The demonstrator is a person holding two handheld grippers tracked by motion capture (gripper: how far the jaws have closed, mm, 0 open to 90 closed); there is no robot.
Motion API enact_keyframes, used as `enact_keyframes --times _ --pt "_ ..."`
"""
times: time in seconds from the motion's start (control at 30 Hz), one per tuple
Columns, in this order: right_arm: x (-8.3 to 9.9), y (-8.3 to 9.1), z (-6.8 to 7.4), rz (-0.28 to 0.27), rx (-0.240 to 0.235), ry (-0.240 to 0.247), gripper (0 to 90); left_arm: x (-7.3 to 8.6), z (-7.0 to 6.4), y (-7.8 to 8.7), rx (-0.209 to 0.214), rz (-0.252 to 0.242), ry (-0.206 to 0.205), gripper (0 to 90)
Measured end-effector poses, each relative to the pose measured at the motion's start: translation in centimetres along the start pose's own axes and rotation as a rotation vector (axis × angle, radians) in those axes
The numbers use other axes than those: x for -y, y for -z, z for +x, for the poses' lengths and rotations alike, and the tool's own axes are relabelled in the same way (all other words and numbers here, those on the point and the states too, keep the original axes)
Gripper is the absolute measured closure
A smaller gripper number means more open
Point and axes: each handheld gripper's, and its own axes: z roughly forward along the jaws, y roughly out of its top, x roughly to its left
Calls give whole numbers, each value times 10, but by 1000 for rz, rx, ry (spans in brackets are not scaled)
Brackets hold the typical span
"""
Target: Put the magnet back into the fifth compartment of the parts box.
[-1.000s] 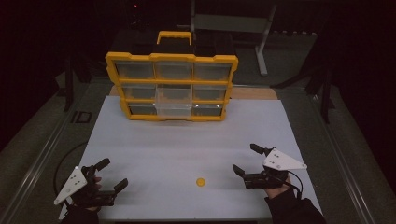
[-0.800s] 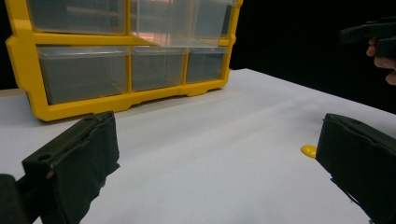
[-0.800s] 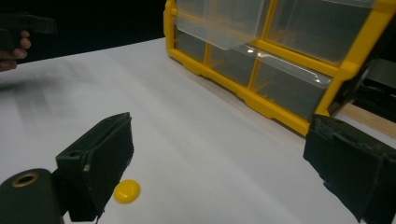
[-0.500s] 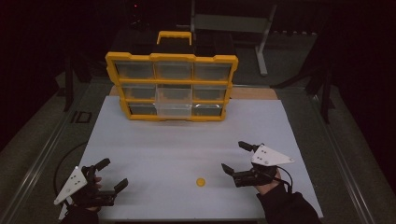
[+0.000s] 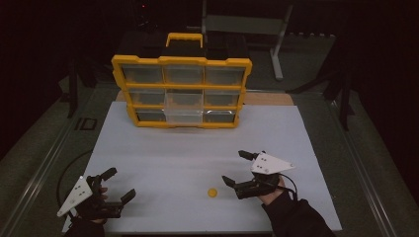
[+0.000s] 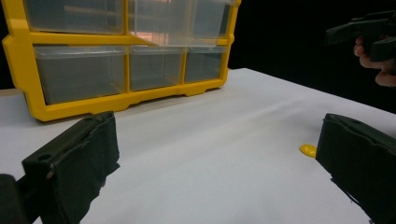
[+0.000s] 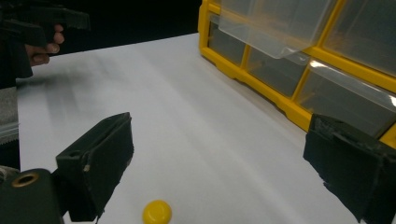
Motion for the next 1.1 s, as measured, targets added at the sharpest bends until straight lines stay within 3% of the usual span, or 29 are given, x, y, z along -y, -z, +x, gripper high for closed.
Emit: enact_keyframes --times 0.5,0.87,0.9,1.1 --pt "10 -24 7 24 -55 -11 84 0 -1 0 3 4 -7 0" --pt "26 -42 13 84 -97 -5 88 0 -1 0 2 5 -9 0" --pt "32 -47 16 109 -118 -11 88 0 -1 -1 5 6 -7 0" --pt "44 -58 21 157 -137 -1 88 0 -1 0 5 4 -8 0"
